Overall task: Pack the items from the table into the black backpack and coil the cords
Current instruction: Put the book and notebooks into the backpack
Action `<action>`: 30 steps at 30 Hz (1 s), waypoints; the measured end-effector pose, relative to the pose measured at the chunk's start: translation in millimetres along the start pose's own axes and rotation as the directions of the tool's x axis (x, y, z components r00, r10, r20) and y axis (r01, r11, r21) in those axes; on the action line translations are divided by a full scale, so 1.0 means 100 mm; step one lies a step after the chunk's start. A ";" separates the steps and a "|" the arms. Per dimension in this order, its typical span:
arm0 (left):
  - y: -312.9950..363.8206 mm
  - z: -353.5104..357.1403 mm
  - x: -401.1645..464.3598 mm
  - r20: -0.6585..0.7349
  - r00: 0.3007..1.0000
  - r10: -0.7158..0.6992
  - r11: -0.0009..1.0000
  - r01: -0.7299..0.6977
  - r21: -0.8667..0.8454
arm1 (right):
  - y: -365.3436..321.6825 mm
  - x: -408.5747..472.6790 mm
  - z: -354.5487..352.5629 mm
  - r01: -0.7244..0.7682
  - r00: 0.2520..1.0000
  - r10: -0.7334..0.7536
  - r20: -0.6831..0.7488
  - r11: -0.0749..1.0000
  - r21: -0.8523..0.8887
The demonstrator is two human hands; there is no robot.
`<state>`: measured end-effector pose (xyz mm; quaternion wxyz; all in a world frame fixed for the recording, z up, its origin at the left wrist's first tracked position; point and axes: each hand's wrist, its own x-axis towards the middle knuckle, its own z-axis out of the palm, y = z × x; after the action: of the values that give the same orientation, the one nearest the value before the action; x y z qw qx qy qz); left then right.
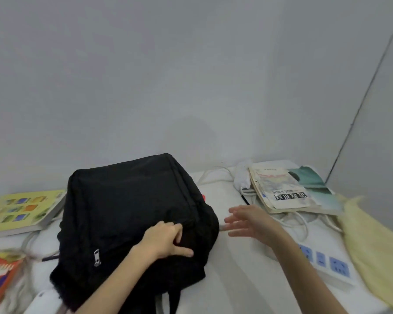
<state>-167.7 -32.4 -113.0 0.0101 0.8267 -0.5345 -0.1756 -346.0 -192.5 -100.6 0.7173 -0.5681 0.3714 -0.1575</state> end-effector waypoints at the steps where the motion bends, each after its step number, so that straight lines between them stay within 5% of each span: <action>1: 0.00 -0.03 0.03 0.016 1.000 -0.025 0.999 0.026 -0.028 | 0.02 -0.01 -0.10 0.005 0.999 -0.006 -0.044 1.000 -0.010; 4: 0.07 -0.23 0.10 0.045 0.999 -0.022 0.984 0.030 -0.178 | 0.05 -0.11 -0.43 0.190 0.941 -0.212 -0.263 0.976 -0.106; 7: 0.43 -0.31 0.14 -0.237 0.969 0.072 0.912 -0.159 -0.377 | 0.07 -0.16 -0.82 0.337 0.734 -0.409 -0.543 0.912 -0.233; 9: 0.71 -0.30 0.17 -0.405 0.910 0.088 0.822 -0.296 -0.486 | 0.10 -0.15 -1.09 0.275 0.599 -0.371 -0.710 0.928 -0.253; 11: 0.96 -0.26 0.21 -0.447 0.888 0.105 0.752 -0.365 -0.548 | 0.13 -0.10 -1.32 0.174 0.586 -0.206 -0.784 0.977 -0.126; 13: 1.15 -0.16 0.27 -0.447 0.888 0.107 0.705 -0.385 -0.595 | 0.15 -0.09 -1.44 0.081 0.662 -0.079 -0.745 0.996 -0.033; 16: 1.37 -0.02 0.31 -0.465 0.880 0.098 0.633 -0.415 -0.653 | 0.25 -0.05 -1.47 0.043 0.703 -0.119 -0.701 0.991 -0.125; 21: 1.51 0.14 0.27 -0.500 0.858 0.116 0.559 -0.472 -0.681 | 0.15 0.10 -1.46 0.052 0.592 -0.276 -0.757 0.950 -0.307; 25: 1.51 0.11 0.23 -0.574 0.816 0.063 0.599 -0.491 -0.632 | -0.02 0.05 -1.41 0.256 0.473 -0.413 -0.778 0.910 -0.327; 30: 1.51 -0.15 0.18 -0.720 0.694 0.004 0.640 -0.555 -0.531 | -0.30 -0.24 -1.27 0.554 0.318 -0.752 -0.578 0.642 -0.530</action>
<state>-290.0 -115.5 -73.0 0.5487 0.6579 -0.5123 -0.0610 -447.3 -274.7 -74.0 0.2892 -0.6257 0.3869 -0.6126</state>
